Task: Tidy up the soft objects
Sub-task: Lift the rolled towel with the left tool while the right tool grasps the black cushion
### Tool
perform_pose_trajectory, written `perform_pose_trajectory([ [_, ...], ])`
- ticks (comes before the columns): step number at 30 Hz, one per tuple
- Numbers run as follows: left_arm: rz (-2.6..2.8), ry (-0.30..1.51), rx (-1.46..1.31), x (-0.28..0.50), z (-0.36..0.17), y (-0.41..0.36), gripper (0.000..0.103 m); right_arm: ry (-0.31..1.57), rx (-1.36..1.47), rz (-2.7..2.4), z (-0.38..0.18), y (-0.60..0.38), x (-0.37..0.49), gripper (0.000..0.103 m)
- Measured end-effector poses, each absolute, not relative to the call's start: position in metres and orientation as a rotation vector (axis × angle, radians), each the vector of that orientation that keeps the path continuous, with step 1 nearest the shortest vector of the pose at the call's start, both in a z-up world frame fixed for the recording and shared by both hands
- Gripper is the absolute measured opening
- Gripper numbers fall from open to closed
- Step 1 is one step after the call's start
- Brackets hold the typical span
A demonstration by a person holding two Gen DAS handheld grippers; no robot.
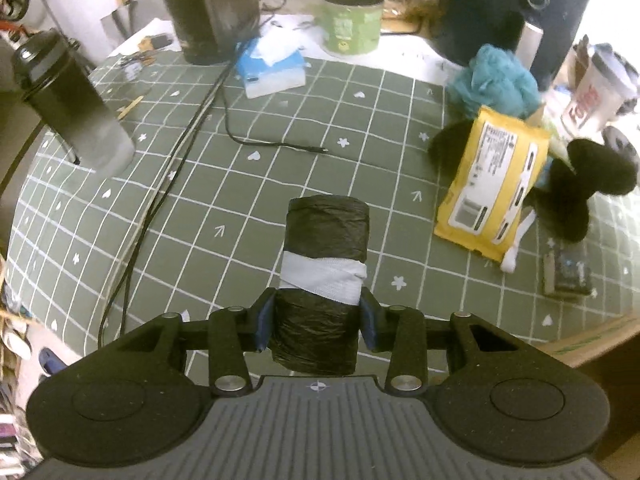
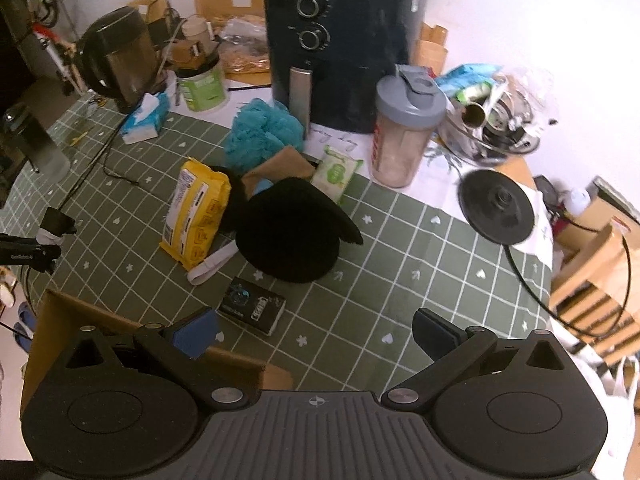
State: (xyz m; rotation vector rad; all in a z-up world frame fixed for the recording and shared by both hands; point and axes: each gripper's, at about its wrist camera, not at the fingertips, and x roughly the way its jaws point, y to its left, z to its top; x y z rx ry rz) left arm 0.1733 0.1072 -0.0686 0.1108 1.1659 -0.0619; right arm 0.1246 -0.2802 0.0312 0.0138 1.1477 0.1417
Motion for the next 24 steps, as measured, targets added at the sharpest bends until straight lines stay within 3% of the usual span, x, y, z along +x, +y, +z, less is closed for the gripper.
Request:
perform_pose_trajectory([
  [13, -0.013, 1.129, -0.041, 0.149, -0.035, 0.11, 0.041, 1.134, -0.021, 0.317, 0.02, -0.283, 0.168, 0.103],
  [24, -0.043, 1.09, -0.091, 0.129, -0.012, 0.105, 0.041, 1.183, -0.061, 0.438, -0.025, -0.271, 0.208, 0.103],
])
